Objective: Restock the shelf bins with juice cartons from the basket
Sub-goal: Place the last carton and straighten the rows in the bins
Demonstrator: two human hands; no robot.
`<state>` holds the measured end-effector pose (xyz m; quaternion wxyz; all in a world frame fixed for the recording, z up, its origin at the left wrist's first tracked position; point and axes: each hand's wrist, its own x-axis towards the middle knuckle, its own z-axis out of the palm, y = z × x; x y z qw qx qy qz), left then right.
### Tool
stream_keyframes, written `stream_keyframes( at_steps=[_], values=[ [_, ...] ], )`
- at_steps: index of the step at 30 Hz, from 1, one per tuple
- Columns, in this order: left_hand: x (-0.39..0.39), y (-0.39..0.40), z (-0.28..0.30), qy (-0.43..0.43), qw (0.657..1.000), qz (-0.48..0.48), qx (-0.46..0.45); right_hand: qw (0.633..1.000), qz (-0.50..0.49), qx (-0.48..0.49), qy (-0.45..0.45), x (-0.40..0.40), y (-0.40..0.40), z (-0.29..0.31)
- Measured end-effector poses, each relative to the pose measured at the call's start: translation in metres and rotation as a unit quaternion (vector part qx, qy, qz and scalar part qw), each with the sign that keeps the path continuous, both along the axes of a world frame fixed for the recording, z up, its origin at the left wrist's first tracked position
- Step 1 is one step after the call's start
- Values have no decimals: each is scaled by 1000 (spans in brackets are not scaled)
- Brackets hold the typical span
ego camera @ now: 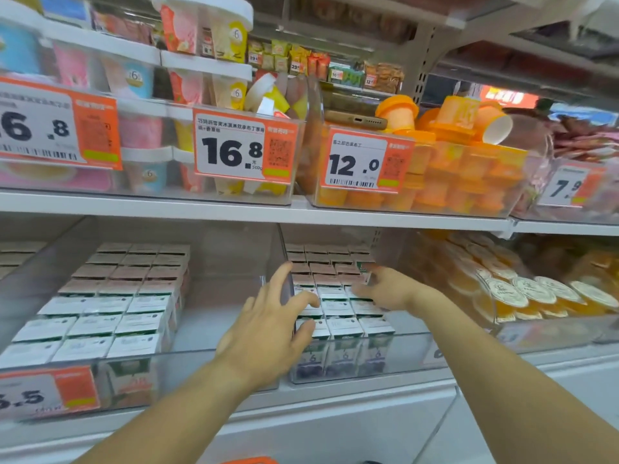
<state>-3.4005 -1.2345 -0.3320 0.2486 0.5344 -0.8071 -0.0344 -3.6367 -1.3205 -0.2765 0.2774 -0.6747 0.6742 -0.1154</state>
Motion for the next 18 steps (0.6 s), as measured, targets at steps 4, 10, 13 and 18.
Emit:
stream_keyframes(
  at_steps=[4,10,13,18],
  values=[
    [0,-2,-4,-3,1000,1,-13,999,7,-21,-43,14,-14,-16],
    [2,-4,-6,-7,1000,-4,-3,997,40,-19,70,-3,-39,-8],
    [1,-3,-7,-3,1000,-2,-7,992,-32,-110,60,5,-62,-10],
    [0,-4,-9,3,1000,2,-12,990,-64,-105,64,18,-88,-17]
  ],
)
